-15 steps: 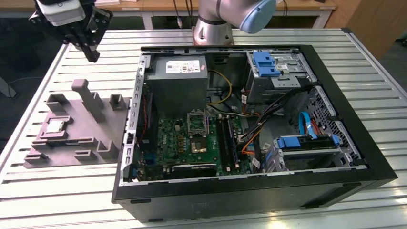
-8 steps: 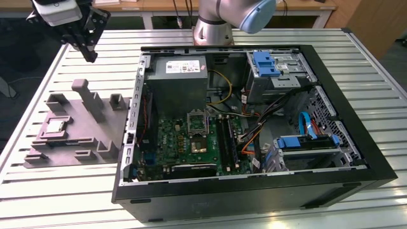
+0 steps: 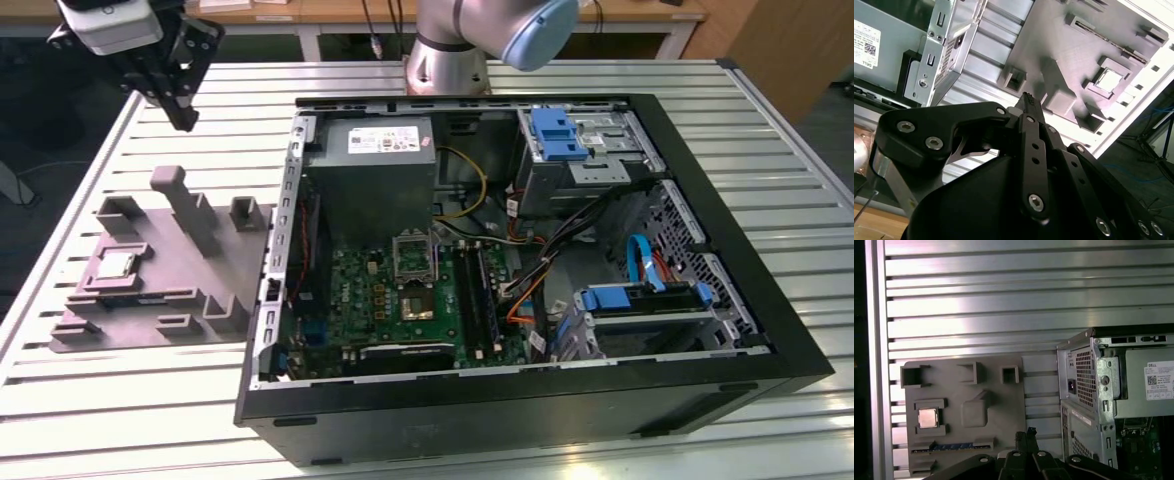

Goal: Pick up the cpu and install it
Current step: 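Reach for the cpu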

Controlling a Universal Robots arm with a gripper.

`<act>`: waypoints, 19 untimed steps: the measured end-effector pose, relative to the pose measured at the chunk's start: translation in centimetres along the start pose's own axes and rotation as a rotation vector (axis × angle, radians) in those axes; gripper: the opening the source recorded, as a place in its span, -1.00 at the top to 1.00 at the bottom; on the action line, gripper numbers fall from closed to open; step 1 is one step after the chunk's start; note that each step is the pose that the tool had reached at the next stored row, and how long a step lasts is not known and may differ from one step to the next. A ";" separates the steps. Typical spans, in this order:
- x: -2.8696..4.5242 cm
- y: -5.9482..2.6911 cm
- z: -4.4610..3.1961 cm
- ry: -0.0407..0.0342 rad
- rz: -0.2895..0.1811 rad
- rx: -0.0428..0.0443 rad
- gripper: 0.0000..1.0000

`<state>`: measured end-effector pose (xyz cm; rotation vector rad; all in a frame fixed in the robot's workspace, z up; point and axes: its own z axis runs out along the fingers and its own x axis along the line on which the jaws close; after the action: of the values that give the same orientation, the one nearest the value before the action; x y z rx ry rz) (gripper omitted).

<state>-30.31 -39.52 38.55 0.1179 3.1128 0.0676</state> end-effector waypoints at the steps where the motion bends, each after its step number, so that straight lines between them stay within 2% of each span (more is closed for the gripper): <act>1: 0.10 0.00 0.00 0.0001 0.000 0.0000 0.79; 11: 1.28 -0.10 -0.03 0.0001 0.000 0.0000 0.79; 19: 1.95 -0.14 -0.04 0.0001 0.000 0.0000 0.79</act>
<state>-32.26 -39.51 38.54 0.1180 3.1129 0.0675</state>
